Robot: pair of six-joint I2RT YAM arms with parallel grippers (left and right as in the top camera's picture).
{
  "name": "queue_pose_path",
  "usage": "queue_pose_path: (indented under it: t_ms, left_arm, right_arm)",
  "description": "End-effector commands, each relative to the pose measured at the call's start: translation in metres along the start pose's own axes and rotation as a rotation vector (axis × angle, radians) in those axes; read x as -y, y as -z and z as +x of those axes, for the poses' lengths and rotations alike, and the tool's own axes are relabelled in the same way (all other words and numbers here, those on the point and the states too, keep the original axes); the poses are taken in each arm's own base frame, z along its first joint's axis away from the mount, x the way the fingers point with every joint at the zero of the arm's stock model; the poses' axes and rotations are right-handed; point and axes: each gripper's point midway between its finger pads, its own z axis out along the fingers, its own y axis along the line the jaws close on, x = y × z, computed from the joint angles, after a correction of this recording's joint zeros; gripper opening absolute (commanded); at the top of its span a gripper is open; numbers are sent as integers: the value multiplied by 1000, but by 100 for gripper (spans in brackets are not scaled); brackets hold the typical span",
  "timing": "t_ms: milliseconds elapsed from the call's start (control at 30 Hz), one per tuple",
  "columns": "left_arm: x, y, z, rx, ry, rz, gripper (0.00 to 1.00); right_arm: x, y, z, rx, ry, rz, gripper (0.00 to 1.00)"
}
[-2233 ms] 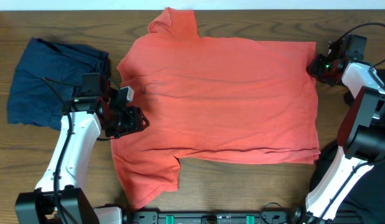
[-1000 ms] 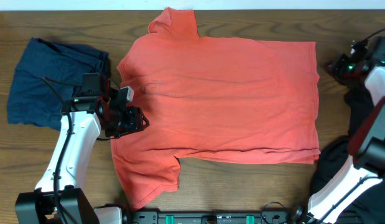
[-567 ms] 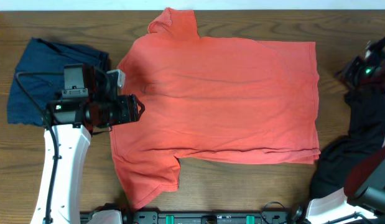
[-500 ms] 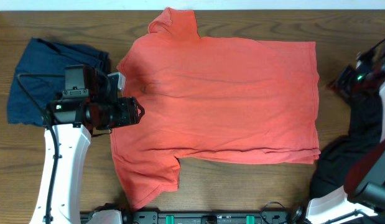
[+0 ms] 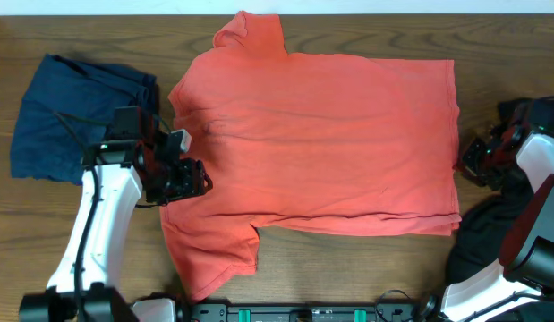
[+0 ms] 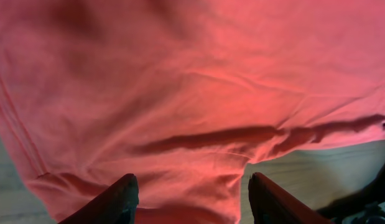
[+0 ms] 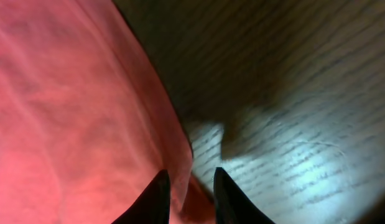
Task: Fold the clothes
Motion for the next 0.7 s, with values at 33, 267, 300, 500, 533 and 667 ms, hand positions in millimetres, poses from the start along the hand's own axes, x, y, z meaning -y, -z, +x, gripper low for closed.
queue_pose_path:
  t_ms: [33,267,300,500,533,667]
  left_arm:
    - [-8,-14,2,-47,-16,-13,59]
    - [-12,-23,4,-87,0,-15,58]
    - [-12,-23,4,-87,0,-15,58]
    - [-12,-23,1,-77,-4,-14,58]
    - [-12,-24,1,-74,-5,-14,58]
    - [-12,-24,-2,-63,-10,-14,58]
  right_arm:
    - [8,-13,9,4,-44,6,26]
    - [-2,-17,0,50,-30,-65,8]
    - [-3,-15,-2,55,-30,-67,4]
    - [-14,7,-24,109,-7,-92,1]
    - [-16,11,-27,121,6,-95,1]
    - [-26,36,-43,188,65,-109,1]
